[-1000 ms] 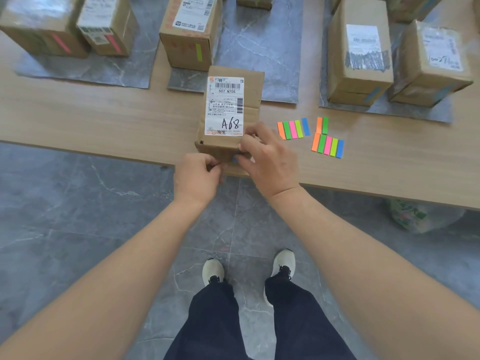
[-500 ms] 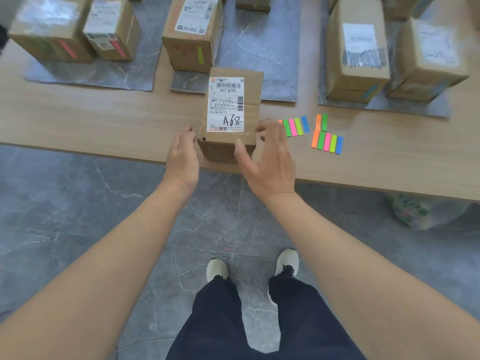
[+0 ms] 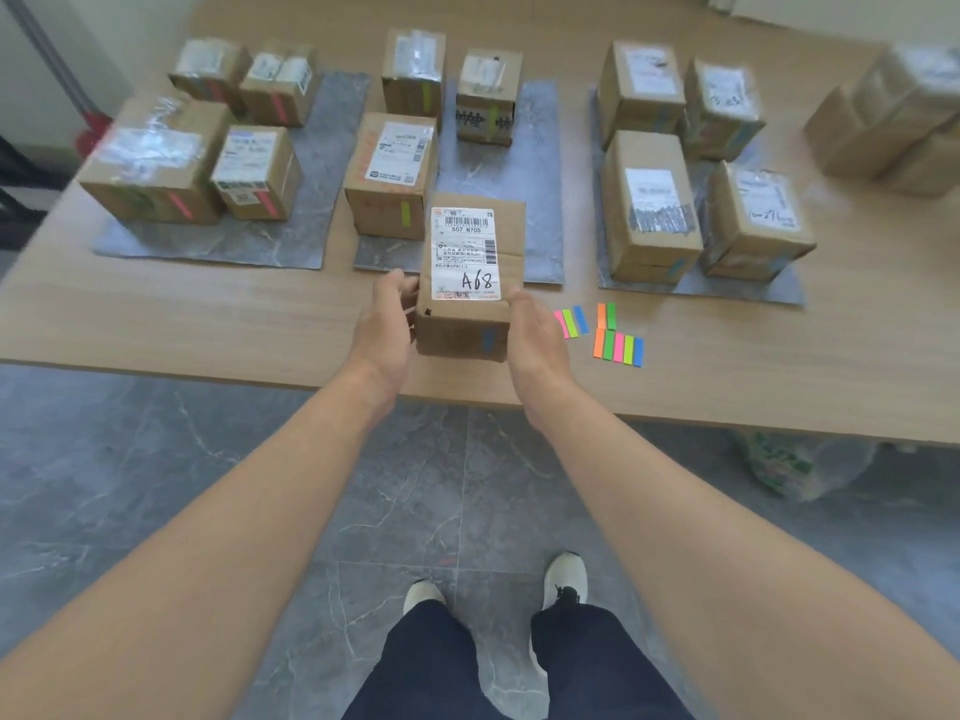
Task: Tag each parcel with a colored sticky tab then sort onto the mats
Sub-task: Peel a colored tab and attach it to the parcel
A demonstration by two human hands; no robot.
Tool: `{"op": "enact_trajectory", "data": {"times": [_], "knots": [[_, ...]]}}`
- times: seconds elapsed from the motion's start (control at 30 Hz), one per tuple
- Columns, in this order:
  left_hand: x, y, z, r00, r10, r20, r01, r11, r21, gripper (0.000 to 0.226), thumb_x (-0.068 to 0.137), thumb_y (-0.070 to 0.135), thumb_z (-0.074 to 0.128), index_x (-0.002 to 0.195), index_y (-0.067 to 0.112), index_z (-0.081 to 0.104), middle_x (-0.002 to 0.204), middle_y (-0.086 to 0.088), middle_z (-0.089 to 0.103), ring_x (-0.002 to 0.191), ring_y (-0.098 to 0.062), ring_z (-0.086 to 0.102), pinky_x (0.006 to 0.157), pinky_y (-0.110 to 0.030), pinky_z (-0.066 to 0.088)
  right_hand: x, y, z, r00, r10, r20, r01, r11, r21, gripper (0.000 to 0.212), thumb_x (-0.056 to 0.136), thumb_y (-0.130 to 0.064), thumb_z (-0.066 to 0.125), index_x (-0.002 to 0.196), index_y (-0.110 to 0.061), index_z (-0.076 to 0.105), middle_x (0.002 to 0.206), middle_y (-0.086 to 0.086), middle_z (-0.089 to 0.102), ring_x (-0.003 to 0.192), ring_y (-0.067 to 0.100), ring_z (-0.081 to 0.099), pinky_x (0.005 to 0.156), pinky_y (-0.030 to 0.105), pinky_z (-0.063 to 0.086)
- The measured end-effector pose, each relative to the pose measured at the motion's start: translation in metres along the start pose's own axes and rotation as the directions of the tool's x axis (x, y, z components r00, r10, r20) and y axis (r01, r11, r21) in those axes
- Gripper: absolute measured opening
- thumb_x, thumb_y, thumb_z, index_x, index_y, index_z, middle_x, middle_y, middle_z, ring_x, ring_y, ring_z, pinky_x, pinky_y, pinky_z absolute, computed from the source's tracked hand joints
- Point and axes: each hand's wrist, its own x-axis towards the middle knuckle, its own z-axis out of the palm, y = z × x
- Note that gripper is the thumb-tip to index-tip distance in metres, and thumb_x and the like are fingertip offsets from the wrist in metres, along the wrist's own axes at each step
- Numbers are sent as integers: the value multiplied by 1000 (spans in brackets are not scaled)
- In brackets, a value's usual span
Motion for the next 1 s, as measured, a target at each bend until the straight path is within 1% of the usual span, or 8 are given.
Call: {"op": "enact_trajectory", "data": {"times": [0.2,0.33,0.4,0.5,0.6,0.73,0.87,1.0], "knots": [[-18,63,-2,995,98,32,-99,995,28,51,106,38,23,94,24,71,82,13,77,91,-12,64,98,-37,49,-22,-57,-5,992,-111,-60,113,993,29,41,107,-44,35,115,-20,67,109,-4,70,102,16,62,75,28,45],[-34,113,-1,981,156,119,-159,987,13,58,104,41,26,83,25,77,89,6,78,82,-10,66,98,-37,48,-45,-96,-12,966,-238,-103,236,971,-30,42,105,-49,36,112,-20,65,110,-3,69,105,19,62,88,38,50],[-41,136,-1,976,167,142,-168,986,-1,58,102,45,28,82,25,78,87,6,78,81,-12,66,94,-35,48,-56,-118,-18,955,-267,-128,265,964,-33,41,105,-49,37,111,-20,64,107,-4,67,102,17,60,84,36,47],[-53,169,1,969,189,160,-195,981,20,53,100,49,30,95,21,74,81,9,76,82,-16,65,91,-35,49,-73,-148,-31,946,-289,-150,290,957,-12,40,105,-47,38,112,-19,66,105,-4,67,98,16,59,75,31,43],[-67,195,7,963,217,159,-223,975,17,49,101,46,33,87,21,73,70,10,74,77,-16,63,82,-32,49,-91,-171,-42,937,-310,-159,310,950,-22,41,105,-48,37,107,-19,65,101,-3,67,95,16,60,75,32,46],[-85,218,19,957,225,184,-233,972,27,46,102,46,34,88,21,71,73,9,73,82,-16,64,94,-35,52,-110,-192,-60,929,-314,-194,315,949,-27,42,104,-52,36,107,-21,64,99,-3,67,99,20,63,87,39,49],[-98,227,38,950,235,204,-242,970,12,46,102,42,34,82,21,69,73,5,72,81,-18,61,89,-34,50,-119,-202,-79,923,-319,-214,321,947,-26,44,104,-53,36,111,-19,63,99,-4,67,94,15,62,77,33,48],[-100,228,60,946,239,220,-249,968,19,46,101,44,33,80,23,68,71,8,74,81,-18,63,90,-36,49,-110,-204,-96,928,-293,-230,299,954,-10,48,100,-56,36,113,-20,65,106,0,70,102,22,64,98,46,52]]}}
